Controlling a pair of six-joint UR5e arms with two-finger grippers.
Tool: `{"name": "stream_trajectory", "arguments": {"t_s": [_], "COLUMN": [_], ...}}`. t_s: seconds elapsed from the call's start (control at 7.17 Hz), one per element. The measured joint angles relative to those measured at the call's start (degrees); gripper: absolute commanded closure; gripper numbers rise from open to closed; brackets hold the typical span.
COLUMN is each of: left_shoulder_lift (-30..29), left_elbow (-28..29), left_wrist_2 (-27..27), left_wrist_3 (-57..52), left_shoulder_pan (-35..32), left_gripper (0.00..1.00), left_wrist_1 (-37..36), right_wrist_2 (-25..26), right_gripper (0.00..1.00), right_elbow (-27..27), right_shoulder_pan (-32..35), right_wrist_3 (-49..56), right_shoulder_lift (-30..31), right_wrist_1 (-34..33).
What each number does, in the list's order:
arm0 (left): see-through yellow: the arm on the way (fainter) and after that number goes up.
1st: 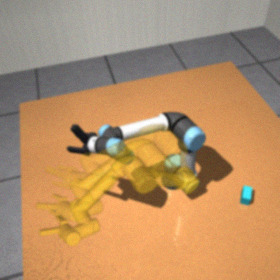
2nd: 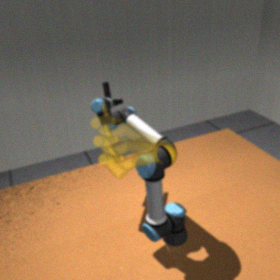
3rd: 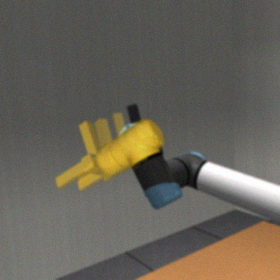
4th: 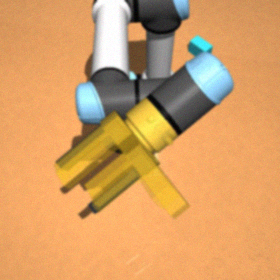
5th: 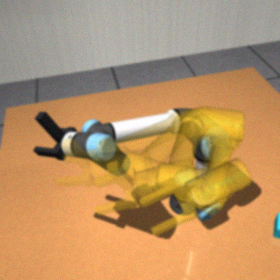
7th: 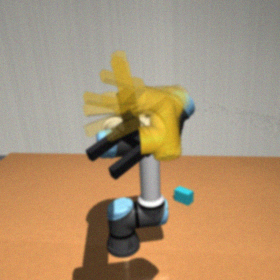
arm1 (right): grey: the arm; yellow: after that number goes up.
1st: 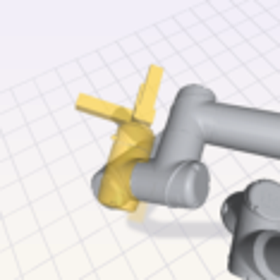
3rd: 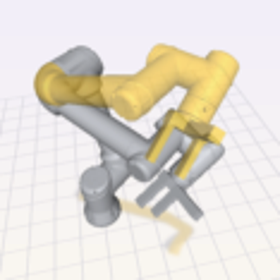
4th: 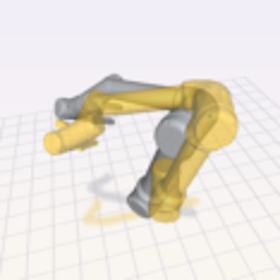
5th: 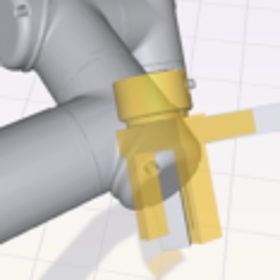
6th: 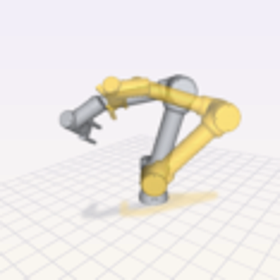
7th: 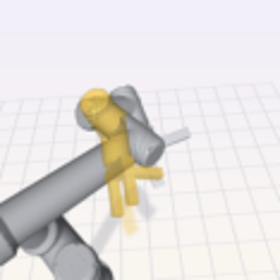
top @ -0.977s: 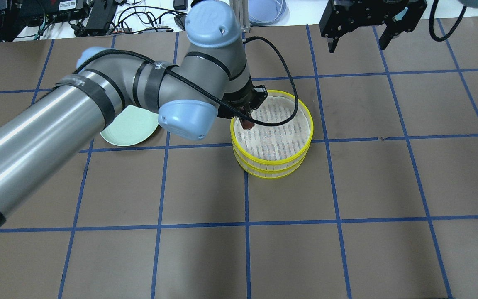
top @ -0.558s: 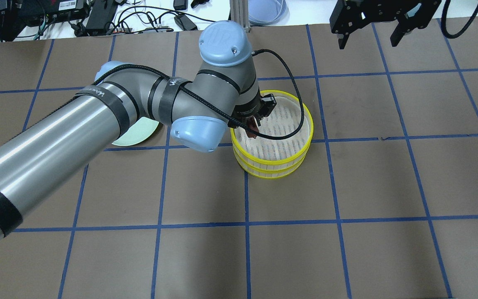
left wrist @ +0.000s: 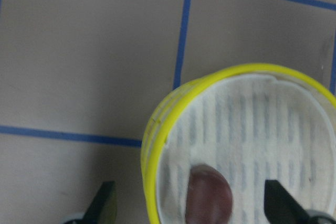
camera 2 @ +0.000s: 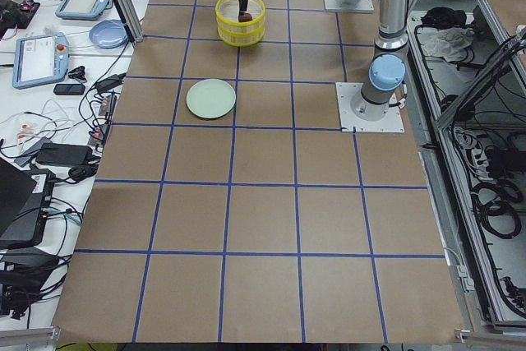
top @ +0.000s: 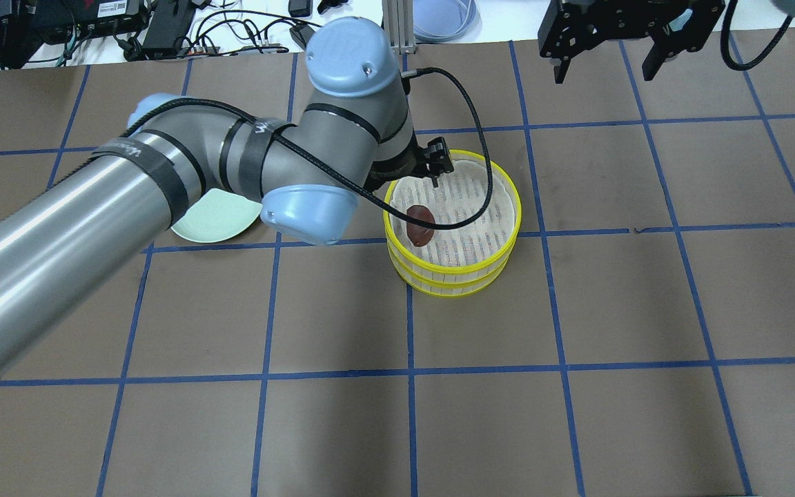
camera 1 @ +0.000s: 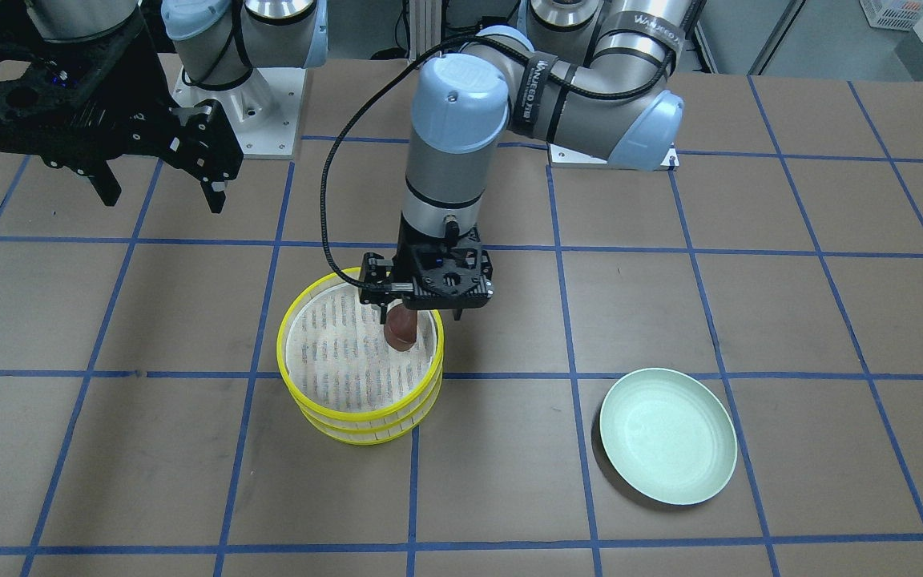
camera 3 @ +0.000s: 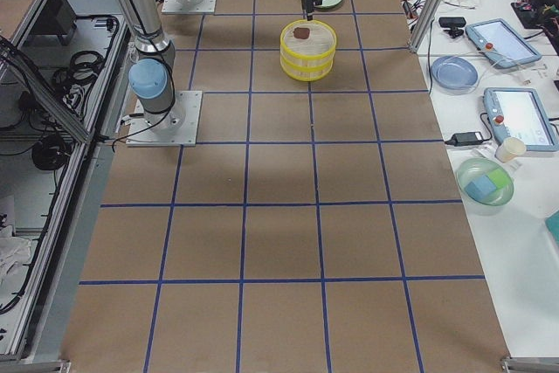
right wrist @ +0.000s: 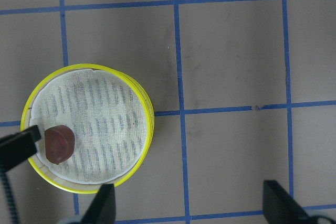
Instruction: Stack buns with steamer
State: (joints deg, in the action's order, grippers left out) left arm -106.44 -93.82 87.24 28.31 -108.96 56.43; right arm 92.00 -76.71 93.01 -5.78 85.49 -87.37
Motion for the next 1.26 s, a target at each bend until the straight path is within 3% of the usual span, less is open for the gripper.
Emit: {"name": "stream_trajectory", "arguments": {"t_s": [0.28,0.84,1.26], "left_shoulder_lift": [4.26,13.51,14.44], "left_elbow": [1.04,10.17,7.39], "left_wrist_2": [0.23,3.00,2.47], "left_wrist_3": [-9.09,-18.40,-19.03], "left_shoulder_pan": [9.52,17.26,18.29], "left_gripper": [0.00,0.00,0.00], "left_wrist_1": [2.51,28.65,30.46], "right_wrist_2": [0.02,0.33,0.45], "right_gripper": [0.00,0.00,0.00], "right_elbow": [-0.62,-1.05,-1.58], "right_shoulder_pan": [0.05,0.06,0.02], "right_wrist_3": [0.04,0.22,0.30], "right_shoulder_lift": [0.13,0.27,0.53], "right_wrist_1": [-0.14,-0.08,-0.08]}}
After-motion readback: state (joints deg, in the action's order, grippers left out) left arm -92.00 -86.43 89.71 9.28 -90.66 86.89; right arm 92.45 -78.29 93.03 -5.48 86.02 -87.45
